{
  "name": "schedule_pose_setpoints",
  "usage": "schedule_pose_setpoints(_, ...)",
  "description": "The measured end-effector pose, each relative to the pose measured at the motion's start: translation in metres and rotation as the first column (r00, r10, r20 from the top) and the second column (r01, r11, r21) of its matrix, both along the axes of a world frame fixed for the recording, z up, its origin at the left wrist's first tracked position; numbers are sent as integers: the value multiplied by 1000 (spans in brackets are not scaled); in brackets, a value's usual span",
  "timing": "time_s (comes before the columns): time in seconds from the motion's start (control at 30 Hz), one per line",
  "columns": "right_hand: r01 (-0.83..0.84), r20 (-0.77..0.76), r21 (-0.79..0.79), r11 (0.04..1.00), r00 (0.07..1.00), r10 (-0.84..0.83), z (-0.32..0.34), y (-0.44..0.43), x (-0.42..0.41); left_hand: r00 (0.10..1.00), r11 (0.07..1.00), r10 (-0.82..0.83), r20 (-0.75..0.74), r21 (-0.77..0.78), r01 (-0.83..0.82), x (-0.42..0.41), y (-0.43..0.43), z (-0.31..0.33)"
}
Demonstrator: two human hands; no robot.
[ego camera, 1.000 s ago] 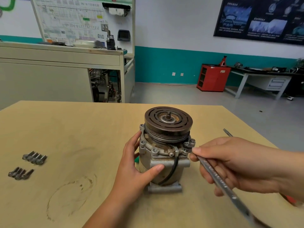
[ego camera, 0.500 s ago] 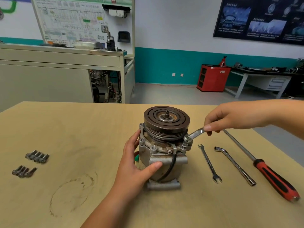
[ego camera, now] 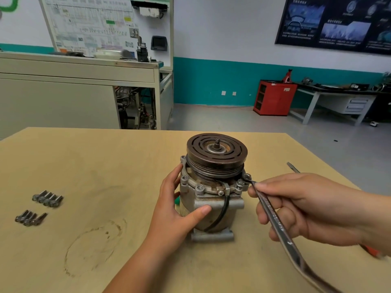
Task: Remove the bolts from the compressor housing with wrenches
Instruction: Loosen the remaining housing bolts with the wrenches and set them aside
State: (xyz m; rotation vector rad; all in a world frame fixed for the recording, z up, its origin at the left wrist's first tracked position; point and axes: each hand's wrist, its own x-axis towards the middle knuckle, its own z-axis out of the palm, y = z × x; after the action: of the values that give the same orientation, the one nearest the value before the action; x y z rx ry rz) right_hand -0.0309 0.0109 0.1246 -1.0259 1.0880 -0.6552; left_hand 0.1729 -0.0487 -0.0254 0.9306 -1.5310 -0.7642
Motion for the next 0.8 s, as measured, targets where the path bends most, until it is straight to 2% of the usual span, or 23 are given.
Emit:
schedule_pose_setpoints(0.17,-7,-47,13,1000,999,7,2,2,4,1000,1000,0,8,2,0,0,1,1)
schedule_pose_setpoints(0.3,-102,-238,11,995,966,101,3,-6,0,1000,1000,-2,9,3,2,0,1,2)
schedule_pose_setpoints(0.37,-229,-455,9,973,866,208,9,-14,-10,1000,1000,-5,12,11,5,0,2,3)
schedule_pose_setpoints(0.43,-389,-699,31,921,650,298,20,-22,-20,1000,1000,-5,13,22,5,0,2,3)
schedule_pose_setpoints(0.5,-458,-863,-7,889,452,226,28,-30,-28,1000,1000,-3,12,23,3,0,2,3)
schedule_pose_setpoints(0.57,-511,-947,-111,852,316,66,32,-41,-34,1000,1000,-3,7,23,3,0,2,3)
schedule_pose_setpoints(0.67,-564,-962,-182,806,270,-29,42,-58,-33,1000,1000,-6,6,28,6,0,2,4)
schedule_pose_setpoints(0.8,-555,-956,-87,827,280,88,57,-60,-44,1000,1000,-9,1,25,9,0,2,4)
